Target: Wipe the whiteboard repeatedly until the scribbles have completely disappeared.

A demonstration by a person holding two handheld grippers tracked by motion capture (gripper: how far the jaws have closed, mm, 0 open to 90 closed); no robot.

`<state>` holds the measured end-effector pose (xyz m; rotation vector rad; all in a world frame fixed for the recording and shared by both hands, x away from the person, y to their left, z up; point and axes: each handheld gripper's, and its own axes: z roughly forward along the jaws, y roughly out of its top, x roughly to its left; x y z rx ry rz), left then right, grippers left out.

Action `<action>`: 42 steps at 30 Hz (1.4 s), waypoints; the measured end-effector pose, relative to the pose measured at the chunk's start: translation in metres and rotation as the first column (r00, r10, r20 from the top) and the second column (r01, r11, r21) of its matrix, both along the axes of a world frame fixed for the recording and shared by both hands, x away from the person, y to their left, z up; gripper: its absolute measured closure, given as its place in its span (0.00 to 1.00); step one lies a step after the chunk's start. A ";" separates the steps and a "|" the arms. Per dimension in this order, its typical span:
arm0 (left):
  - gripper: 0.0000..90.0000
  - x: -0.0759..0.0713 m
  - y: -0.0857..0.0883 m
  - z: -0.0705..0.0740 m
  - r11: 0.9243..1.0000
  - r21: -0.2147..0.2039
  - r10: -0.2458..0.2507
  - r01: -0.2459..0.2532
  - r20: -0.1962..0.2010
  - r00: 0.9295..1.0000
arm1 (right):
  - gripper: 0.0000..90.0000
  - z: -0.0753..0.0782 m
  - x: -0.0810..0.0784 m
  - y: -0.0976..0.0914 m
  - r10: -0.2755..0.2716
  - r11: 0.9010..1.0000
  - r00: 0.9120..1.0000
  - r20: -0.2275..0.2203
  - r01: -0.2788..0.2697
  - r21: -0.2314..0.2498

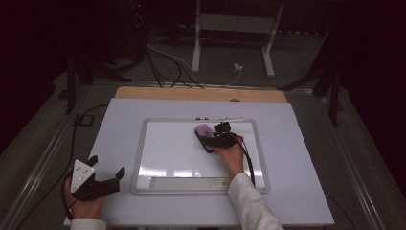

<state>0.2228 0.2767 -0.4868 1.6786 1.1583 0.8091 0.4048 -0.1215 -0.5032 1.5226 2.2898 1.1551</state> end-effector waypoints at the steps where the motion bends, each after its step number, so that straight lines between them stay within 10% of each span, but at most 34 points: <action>1: 0.01 0.000 0.000 0.000 1.000 0.001 0.000 0.000 -0.001 1.000 | 0.45 0.000 -0.001 0.004 0.015 1.000 1.000 0.001 -0.015 0.003; 12: 0.01 -0.001 0.000 0.000 1.000 -0.004 0.002 -0.002 0.003 1.000 | 0.45 -0.003 -0.025 0.063 0.232 0.972 0.972 0.024 -0.233 0.012; 24: 0.01 -0.001 0.001 0.000 1.000 -0.006 0.004 -0.004 0.002 1.000 | 0.45 0.000 0.001 0.019 0.030 0.999 0.999 0.012 -0.029 -0.019; 30: 0.01 0.000 0.000 0.000 1.000 -0.001 0.000 0.000 -0.001 1.000 | 0.45 0.000 -0.009 0.036 0.127 0.992 0.992 0.010 -0.127 -0.016; 36: 0.01 -0.001 0.001 0.000 1.000 -0.004 0.002 -0.002 -0.001 1.000 | 0.45 -0.002 -0.028 0.067 0.276 0.961 0.961 0.029 -0.276 -0.019; 42: 0.01 -0.001 0.001 0.000 1.000 -0.005 0.003 -0.003 0.000 1.000 | 0.45 -0.001 -0.010 0.044 0.169 0.986 0.986 0.000 -0.169 0.007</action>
